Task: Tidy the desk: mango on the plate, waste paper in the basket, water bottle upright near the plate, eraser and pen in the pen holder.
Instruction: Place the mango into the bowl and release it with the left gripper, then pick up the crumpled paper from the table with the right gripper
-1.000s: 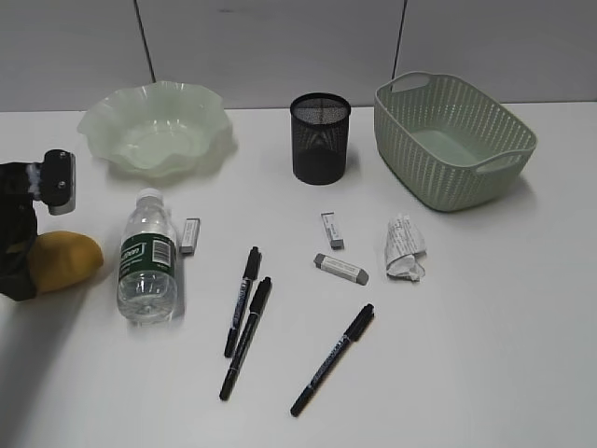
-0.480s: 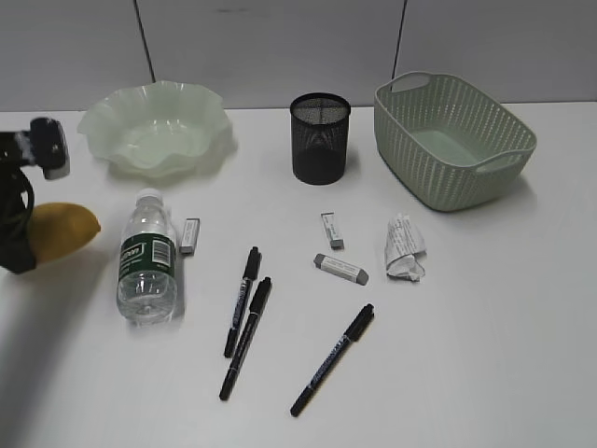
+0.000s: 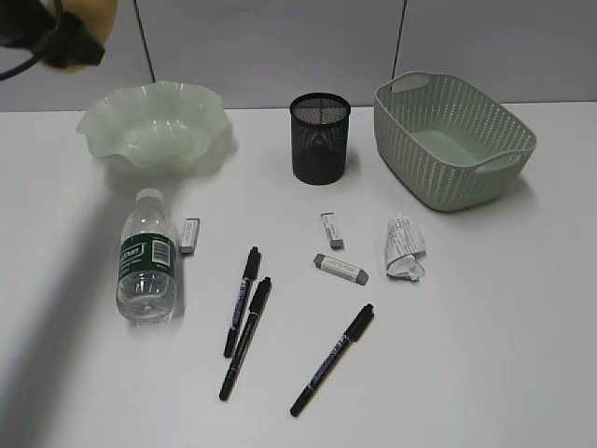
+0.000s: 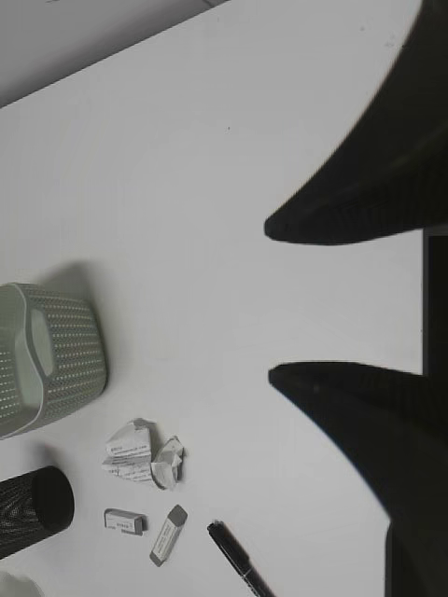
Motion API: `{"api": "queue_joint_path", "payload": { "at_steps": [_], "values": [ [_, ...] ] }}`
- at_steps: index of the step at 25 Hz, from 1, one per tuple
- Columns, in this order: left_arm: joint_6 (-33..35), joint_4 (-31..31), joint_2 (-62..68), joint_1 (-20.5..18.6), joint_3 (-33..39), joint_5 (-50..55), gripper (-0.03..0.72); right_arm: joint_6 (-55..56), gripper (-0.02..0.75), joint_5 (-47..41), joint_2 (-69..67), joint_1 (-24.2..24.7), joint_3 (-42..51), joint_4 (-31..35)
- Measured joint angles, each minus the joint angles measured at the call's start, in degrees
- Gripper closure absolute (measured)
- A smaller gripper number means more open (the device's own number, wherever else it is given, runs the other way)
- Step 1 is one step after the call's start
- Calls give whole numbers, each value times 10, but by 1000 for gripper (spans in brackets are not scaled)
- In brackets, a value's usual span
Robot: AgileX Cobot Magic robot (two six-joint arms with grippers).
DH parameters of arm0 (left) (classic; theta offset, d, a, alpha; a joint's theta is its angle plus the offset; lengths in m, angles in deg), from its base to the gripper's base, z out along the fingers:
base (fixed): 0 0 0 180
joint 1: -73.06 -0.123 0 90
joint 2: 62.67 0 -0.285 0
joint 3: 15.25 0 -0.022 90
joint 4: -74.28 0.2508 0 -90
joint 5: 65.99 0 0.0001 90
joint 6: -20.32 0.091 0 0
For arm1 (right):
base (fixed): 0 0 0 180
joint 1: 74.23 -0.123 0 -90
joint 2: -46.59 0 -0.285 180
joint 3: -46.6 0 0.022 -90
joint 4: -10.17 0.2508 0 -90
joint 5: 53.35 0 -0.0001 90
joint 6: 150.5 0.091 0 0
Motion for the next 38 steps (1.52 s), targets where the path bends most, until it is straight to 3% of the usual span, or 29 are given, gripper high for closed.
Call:
{"api": "queue_joint_path", "payload": {
  "at_steps": [3,10,15,20,24,28,35,38],
  "values": [
    [-1,-36,51,22,-57,-52,123,0,398,0,0,0,0,0],
    [-51,-46,205,41,-167,-69,123,0,398,0,0,0,0,0],
    [-112,-44,269,37,-186,-63,22,0,398,0,0,0,0,0],
    [-118,-43,277,37,-189,-59,14,0,398,0,0,0,0,0],
    [-120,-39,244,35,-189,4,53,0,398,0,0,0,0,0],
    [-125,-12,166,35,-189,113,143,0,398,0,0,0,0,0],
    [-243,29,8,14,-191,259,185,0,398,0,0,0,0,0],
    [-289,82,-48,0,-192,327,186,0,398,0,-1,0,0,0]
  ]
}}
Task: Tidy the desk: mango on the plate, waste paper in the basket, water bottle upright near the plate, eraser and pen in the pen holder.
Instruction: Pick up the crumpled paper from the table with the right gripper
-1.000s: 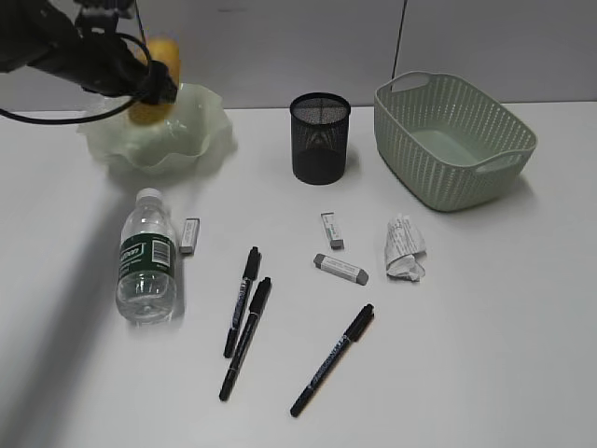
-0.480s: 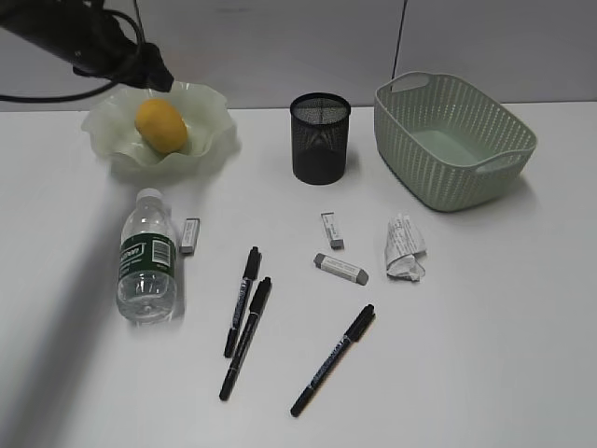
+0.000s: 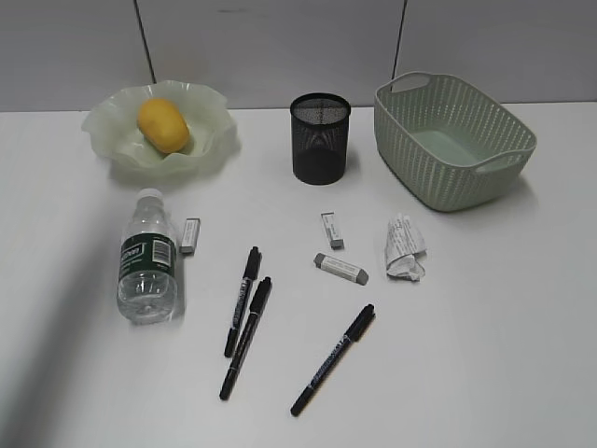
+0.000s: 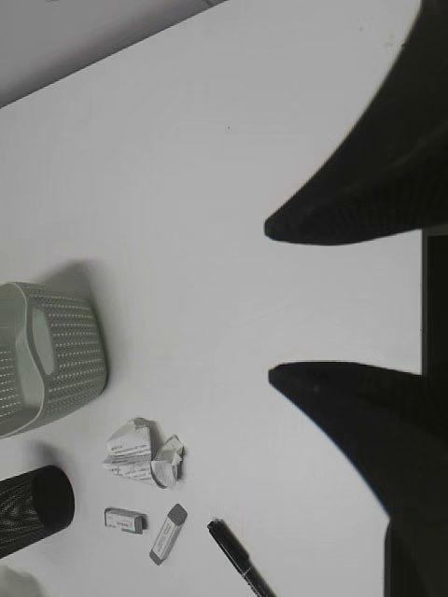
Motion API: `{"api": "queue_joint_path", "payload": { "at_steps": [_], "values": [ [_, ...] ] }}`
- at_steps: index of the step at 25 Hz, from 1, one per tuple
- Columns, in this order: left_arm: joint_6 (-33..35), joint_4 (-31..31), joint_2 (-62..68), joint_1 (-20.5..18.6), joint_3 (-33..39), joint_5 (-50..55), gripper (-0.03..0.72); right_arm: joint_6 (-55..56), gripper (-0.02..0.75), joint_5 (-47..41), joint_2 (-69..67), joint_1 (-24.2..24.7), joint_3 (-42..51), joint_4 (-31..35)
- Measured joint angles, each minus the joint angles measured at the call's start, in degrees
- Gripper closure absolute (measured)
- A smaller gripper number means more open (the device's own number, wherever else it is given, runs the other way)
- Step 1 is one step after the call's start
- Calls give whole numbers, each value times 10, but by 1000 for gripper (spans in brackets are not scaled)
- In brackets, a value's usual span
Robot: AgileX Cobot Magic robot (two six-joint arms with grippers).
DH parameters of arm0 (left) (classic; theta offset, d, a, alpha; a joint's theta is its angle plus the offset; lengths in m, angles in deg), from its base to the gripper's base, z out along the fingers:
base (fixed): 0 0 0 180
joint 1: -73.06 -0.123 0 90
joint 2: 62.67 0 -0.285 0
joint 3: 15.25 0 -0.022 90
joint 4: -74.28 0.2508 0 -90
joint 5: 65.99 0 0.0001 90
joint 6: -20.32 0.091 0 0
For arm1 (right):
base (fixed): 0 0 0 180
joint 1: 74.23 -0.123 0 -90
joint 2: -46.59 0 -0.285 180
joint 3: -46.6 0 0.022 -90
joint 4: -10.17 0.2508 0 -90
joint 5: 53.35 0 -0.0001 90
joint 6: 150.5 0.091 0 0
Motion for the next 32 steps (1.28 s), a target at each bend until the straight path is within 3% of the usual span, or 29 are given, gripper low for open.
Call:
{"api": "queue_joint_path", "payload": {
  "at_steps": [6,9,12,17,24,28,32],
  "values": [
    [-58,130,-70,-28,6,117,186,0,386,0,-53,0,-9,4],
    [-79,146,-106,-39,45,122,186,3,384,-2,-105,0,-28,10],
    [-84,146,-158,-42,111,123,186,4,340,-2,-193,0,-68,54],
    [-86,151,-270,-42,260,124,186,-6,167,-1,-366,0,-146,108],
    [-86,126,-456,-42,449,120,187,-101,176,2,-600,-4,-226,239],
    [-86,112,-614,-42,542,100,187,-97,178,46,-692,-63,-243,242],
    [-86,112,-746,-42,614,94,188,16,184,133,-771,-158,-254,169]
  ]
}}
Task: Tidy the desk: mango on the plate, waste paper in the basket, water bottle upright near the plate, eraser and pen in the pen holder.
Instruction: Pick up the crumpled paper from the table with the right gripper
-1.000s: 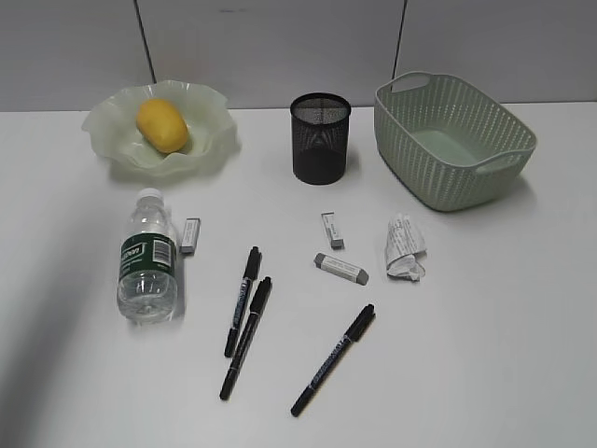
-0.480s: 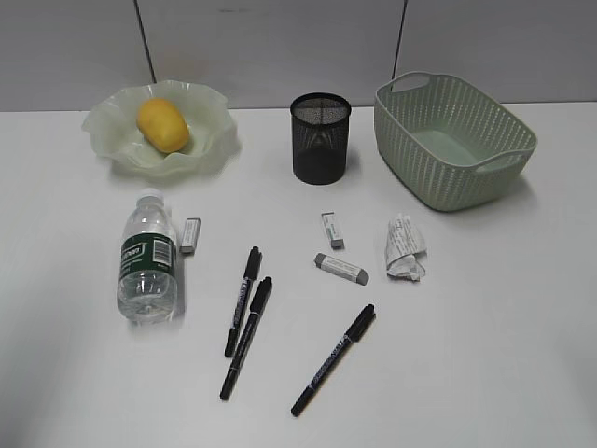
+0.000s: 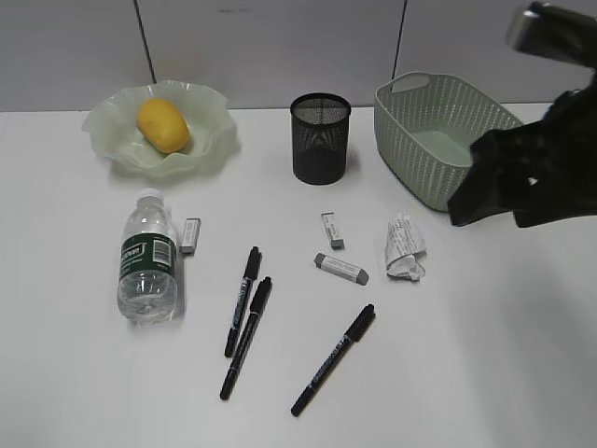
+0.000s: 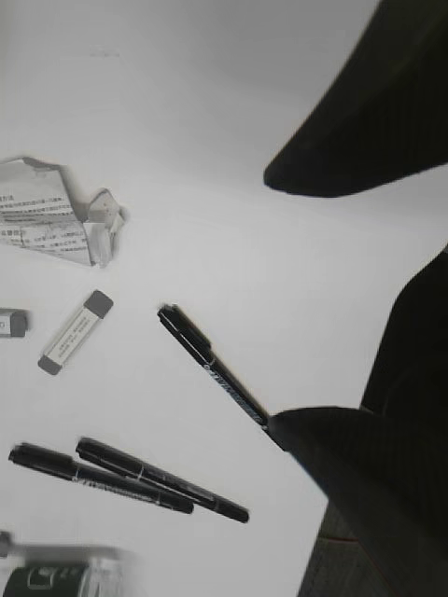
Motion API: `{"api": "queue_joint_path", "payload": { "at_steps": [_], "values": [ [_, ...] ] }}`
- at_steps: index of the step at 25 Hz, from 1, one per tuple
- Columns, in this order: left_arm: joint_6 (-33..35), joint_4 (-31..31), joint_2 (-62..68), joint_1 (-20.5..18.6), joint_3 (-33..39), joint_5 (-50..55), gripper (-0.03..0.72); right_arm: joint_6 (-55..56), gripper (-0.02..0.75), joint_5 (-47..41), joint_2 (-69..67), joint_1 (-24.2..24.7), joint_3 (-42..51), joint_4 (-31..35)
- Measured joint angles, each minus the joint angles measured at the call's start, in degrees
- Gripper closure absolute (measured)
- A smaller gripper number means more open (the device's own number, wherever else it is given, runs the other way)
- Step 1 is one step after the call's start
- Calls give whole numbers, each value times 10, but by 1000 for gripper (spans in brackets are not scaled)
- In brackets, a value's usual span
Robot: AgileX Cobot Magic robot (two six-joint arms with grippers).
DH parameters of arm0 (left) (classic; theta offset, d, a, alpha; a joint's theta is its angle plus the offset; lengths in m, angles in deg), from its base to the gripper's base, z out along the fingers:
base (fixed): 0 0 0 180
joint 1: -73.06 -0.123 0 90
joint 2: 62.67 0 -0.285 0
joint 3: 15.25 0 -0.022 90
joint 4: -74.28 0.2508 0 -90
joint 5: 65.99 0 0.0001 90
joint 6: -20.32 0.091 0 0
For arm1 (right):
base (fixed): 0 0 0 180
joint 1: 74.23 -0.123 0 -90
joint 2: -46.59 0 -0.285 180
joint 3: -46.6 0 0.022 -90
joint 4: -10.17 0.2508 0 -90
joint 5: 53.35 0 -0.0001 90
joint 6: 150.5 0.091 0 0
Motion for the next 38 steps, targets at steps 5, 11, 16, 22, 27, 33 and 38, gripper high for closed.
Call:
{"api": "queue_joint_path", "payload": {
  "at_steps": [5,11,16,22,27,33,38],
  "values": [
    [0,9,-145,0,35,-4,188,89,185,37,-106,-50,-41,-74],
    [0,3,-230,0,36,-5,188,127,186,69,-212,-54,-95,-95],
    [0,-13,-232,0,54,-9,188,132,223,89,-285,-54,-131,-102],
    [0,-25,-233,0,75,-60,188,160,241,90,-347,-54,-164,-150],
    [0,-31,-233,0,87,-54,188,194,242,106,-370,-54,-174,-185],
    [0,-32,-233,0,87,-53,188,204,252,128,-390,-54,-177,-188],
    [0,-32,-233,0,87,-53,188,205,377,128,-411,-54,-179,-188]
  ]
}}
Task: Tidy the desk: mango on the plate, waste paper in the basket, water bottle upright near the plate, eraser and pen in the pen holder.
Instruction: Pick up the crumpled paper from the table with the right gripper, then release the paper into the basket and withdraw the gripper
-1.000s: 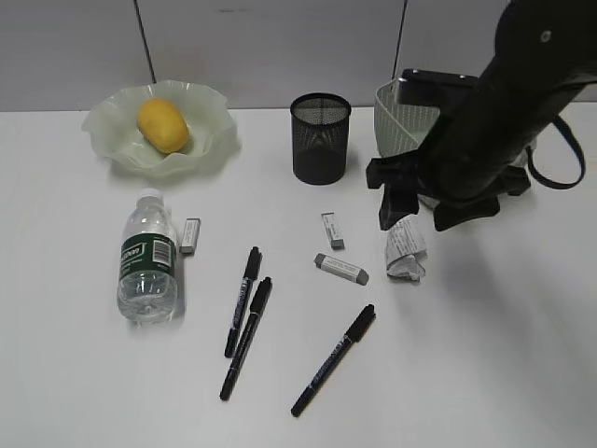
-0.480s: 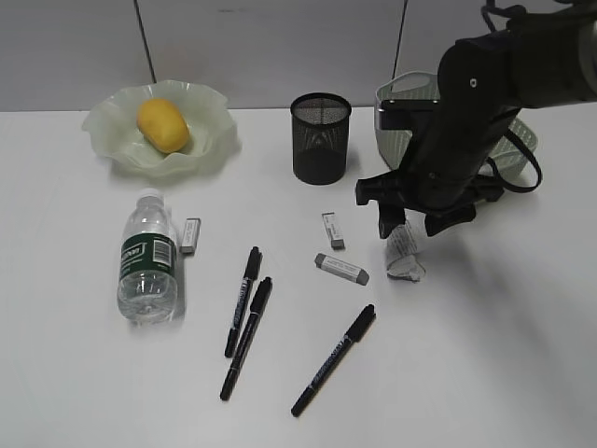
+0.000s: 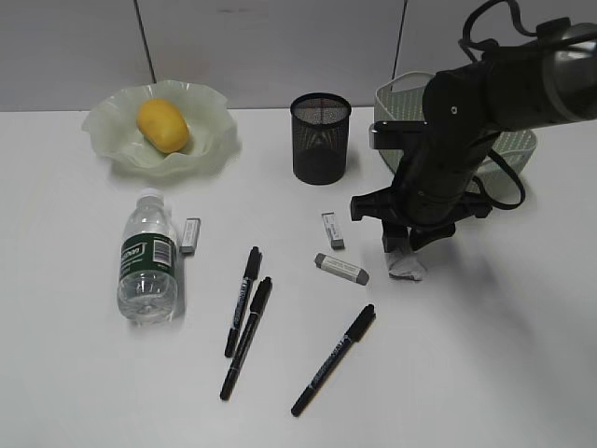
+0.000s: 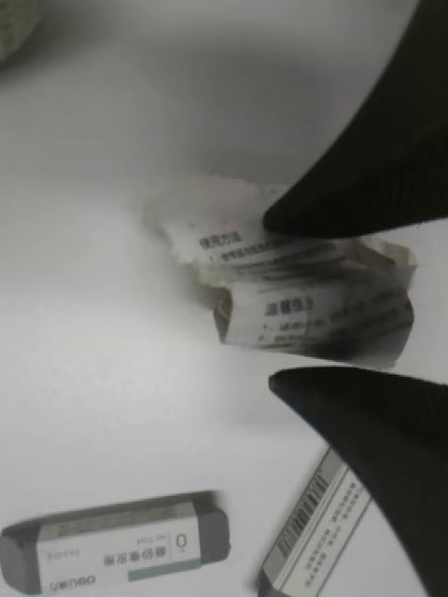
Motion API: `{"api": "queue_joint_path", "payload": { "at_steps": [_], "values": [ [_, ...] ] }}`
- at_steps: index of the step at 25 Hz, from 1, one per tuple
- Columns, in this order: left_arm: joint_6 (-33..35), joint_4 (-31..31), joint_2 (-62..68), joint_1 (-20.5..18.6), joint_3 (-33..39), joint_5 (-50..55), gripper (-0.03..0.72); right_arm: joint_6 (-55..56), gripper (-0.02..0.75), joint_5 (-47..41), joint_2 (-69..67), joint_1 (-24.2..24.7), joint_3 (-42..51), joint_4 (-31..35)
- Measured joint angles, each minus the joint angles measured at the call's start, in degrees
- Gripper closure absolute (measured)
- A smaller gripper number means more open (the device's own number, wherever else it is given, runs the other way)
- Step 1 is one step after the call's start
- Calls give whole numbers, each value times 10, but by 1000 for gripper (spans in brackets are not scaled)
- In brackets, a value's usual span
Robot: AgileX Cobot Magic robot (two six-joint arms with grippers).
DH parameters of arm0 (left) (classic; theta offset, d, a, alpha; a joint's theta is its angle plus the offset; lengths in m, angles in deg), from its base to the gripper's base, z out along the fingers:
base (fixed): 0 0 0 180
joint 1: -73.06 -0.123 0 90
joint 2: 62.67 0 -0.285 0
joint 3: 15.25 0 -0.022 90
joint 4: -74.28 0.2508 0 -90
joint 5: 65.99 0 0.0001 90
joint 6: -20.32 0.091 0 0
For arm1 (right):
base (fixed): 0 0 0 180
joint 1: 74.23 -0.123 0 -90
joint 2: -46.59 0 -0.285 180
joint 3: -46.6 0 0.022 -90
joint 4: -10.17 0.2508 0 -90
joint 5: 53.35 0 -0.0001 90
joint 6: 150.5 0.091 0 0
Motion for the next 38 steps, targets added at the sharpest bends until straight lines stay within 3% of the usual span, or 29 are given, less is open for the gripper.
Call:
{"api": "queue_joint_path", "payload": {
  "at_steps": [4,5,12,17,21,28,31,36,38],
  "values": [
    [0,0,0,0,0,0,188,0,651,-3,4,0,0,0],
    [0,0,0,0,0,0,188,0,681,-5,10,0,0,0],
    [0,0,0,0,0,0,188,-10,690,-8,139,-2,0,-5],
    [0,-1,0,0,0,0,188,-4,690,48,209,13,-24,-95],
    [0,-1,0,0,0,0,188,1,692,63,184,51,-83,-136],
    [0,-1,0,0,0,0,188,1,691,75,72,114,-153,-149],
    [0,-1,0,0,0,0,188,-7,611,76,25,118,-161,-149],
    [0,-1,0,0,0,0,188,-25,199,87,-2,118,-162,-148],
    [0,-1,0,0,0,0,188,-25,123,78,0,118,-166,-148]
  ]
}}
